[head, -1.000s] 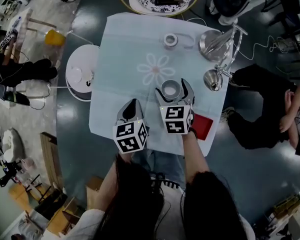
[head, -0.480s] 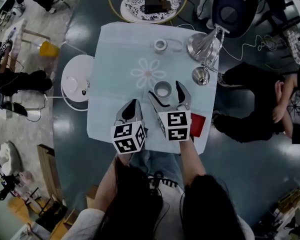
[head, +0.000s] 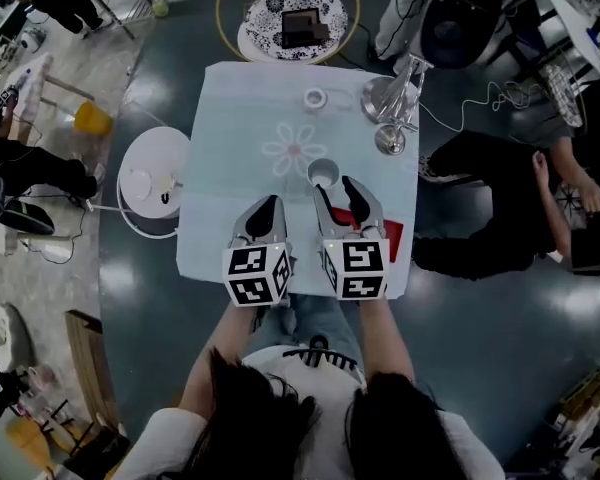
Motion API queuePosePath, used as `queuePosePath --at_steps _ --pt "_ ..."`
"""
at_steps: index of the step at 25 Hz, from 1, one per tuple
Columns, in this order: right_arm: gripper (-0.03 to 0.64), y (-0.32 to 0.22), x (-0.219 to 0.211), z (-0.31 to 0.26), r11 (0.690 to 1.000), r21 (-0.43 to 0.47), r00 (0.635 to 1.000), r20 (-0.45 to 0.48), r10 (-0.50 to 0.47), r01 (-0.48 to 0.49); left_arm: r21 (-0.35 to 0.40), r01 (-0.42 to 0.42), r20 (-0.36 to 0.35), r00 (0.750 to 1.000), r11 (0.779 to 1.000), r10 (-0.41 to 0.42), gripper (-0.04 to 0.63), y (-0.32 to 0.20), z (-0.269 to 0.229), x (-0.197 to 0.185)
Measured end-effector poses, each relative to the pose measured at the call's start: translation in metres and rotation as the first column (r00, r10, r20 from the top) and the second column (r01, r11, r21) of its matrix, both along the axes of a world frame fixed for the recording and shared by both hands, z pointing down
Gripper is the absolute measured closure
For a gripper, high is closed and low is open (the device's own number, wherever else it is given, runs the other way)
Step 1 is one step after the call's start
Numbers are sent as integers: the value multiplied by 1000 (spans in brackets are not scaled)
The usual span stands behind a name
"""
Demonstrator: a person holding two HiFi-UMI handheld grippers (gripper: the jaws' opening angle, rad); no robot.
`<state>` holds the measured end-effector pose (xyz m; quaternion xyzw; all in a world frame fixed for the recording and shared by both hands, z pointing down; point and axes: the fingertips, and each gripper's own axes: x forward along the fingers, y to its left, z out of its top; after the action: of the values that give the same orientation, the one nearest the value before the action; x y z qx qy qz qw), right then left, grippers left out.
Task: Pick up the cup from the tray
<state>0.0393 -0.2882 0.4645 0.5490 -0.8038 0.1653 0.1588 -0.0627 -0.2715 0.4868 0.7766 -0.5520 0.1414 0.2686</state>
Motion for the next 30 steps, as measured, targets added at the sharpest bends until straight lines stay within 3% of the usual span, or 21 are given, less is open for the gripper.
queuePosePath --at_steps 4,7,20,30 --pt "469 21 -6 -20 999 36 999 1 35 -35 53 -49 -17 999 997 50 595 14 -20 2" --pt "592 40 -10 -33 996 58 998 -17 66 -65 98 -82 -37 996 992 86 595 25 -38 4" --pt "594 116 -27 -77 974 124 980 96 177 -188 235 -241 -37 966 942 257 595 86 -91 10" --pt "594 151 -27 -67 963 150 974 71 215 -224 268 -288 -22 952 920 304 595 127 -82 16"
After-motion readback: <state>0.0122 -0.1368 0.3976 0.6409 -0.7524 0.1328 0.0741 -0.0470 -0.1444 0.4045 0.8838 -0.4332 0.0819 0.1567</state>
